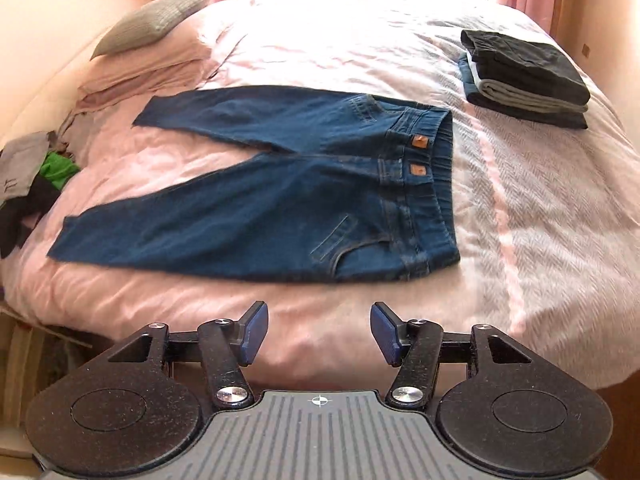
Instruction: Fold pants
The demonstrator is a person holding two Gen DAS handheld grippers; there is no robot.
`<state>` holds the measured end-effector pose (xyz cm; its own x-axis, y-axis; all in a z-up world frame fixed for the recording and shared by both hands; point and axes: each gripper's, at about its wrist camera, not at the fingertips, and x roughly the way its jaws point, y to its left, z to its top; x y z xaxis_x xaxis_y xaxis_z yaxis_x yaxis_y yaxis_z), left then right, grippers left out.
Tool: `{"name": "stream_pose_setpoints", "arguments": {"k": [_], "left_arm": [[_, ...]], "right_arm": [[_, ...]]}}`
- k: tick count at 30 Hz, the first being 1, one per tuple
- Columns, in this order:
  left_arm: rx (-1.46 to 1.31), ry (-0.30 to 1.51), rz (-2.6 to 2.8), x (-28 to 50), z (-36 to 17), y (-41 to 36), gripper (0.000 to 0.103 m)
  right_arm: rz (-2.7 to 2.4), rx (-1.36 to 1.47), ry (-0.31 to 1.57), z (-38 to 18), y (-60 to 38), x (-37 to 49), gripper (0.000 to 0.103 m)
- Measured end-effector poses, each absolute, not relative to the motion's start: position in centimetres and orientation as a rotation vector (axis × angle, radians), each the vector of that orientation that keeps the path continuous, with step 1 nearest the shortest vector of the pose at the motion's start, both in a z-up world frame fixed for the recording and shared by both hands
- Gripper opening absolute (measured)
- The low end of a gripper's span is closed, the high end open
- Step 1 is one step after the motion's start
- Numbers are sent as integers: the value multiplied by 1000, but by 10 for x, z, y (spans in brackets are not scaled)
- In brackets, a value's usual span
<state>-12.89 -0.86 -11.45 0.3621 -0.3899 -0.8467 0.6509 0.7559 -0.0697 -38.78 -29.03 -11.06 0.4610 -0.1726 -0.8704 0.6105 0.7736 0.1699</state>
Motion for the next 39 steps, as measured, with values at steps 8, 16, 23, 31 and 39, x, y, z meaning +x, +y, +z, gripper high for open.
{"name": "stream_pose_setpoints", "arguments": {"k": [8,16,23,31,39], "left_arm": [[353,948,-732,-153,-102,9,84],[417,958,-767,-167,-109,12,84],[441,955,-780,-175,-110,15,84],[450,957,-780,-172,-112,18,84],[452,958,-779,-166,-115,22,85]], "right_arm": [[-495,434,989,-90,-251,-394,58],[-502,445,1004,-90,-239,-405,58],[-502,443,1015,-93,-233,-407,59],[-497,443,1031,-96,-227,-403,59],[-490,444,1028,-99,-223,-394,59]]}}
